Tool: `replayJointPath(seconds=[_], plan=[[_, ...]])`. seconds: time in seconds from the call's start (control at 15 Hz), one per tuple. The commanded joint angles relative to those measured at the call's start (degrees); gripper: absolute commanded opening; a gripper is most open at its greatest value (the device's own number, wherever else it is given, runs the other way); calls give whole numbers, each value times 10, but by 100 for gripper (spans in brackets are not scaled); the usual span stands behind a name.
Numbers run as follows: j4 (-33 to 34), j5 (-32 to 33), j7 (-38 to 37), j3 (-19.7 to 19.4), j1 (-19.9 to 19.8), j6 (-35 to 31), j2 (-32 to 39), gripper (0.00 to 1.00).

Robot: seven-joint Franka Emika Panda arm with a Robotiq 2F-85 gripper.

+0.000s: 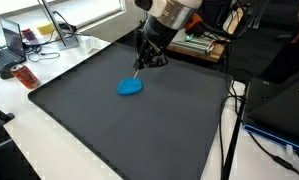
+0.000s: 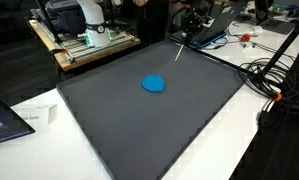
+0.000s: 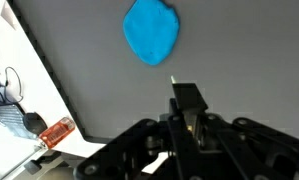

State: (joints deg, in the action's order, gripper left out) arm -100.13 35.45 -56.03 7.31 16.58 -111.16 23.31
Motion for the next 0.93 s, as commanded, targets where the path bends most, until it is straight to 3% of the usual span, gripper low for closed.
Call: replayJointPath(seconds=[0.0, 0.87], plan=[[71, 21, -28, -24, 37, 40, 61, 3], [214, 65, -53, -68, 99, 164, 214, 3]])
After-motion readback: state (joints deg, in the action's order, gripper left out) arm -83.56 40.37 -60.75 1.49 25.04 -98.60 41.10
